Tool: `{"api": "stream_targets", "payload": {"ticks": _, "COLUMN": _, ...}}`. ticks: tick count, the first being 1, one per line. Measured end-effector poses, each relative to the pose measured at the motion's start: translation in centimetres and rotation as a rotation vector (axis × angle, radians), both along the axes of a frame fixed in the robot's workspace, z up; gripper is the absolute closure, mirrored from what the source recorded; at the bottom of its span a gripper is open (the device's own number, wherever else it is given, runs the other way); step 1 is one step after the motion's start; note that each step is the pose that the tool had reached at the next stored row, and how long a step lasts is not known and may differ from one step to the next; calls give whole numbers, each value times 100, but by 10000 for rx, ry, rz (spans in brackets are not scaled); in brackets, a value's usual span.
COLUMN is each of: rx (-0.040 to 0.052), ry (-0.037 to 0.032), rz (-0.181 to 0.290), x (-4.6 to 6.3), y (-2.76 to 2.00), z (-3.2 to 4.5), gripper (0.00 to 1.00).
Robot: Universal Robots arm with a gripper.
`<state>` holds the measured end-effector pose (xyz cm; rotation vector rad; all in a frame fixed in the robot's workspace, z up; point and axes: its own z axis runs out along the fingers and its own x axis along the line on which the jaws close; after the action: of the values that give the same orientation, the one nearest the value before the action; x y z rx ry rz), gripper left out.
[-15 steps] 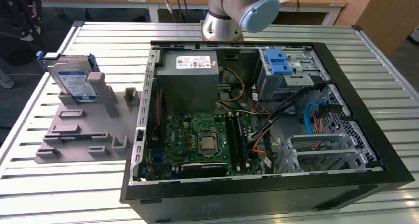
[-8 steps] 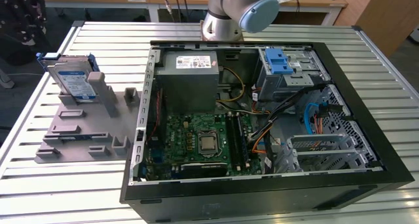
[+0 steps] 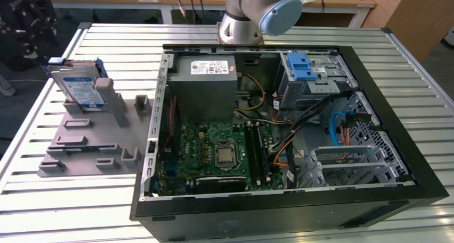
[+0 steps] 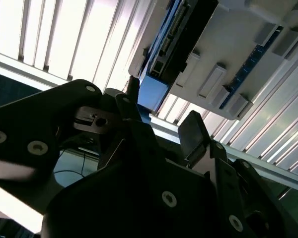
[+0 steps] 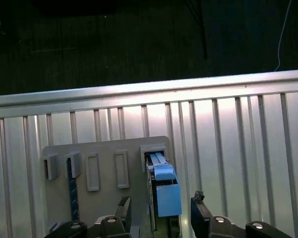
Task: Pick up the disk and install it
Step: 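Pick up the disk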
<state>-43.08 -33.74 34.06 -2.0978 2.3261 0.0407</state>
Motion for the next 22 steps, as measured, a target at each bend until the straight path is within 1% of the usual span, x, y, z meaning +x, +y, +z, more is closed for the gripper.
{"api": "stream_targets", "payload": {"ticks": 1, "rx": 0, "ry": -2, "rz": 12, "x": 0, "y": 9, "z": -15, "gripper": 41}}
{"api": "stream_targets", "payload": {"ticks": 3, "rx": 1, "ry": -6, "rz": 104, "x": 0, "y": 18, "z": -44, "gripper": 41}}
{"api": "stream_targets", "payload": {"ticks": 6, "rx": 0, "ry": -5, "rz": 596, "x": 0, "y": 19, "z": -76, "gripper": 41}}
{"api": "stream_targets", "payload": {"ticks": 8, "rx": 0, "ry": -16, "rz": 771, "x": 0, "y": 21, "z": -110, "gripper": 41}}
{"api": "stream_targets", "payload": {"ticks": 13, "rx": -2, "ry": -67, "rz": 898, "x": 1, "y": 33, "z": -182, "gripper": 41}}
{"api": "stream_targets", "payload": {"ticks": 22, "rx": -3, "ry": -68, "rz": 900, "x": 0, "y": 33, "z": -344, "gripper": 41}}
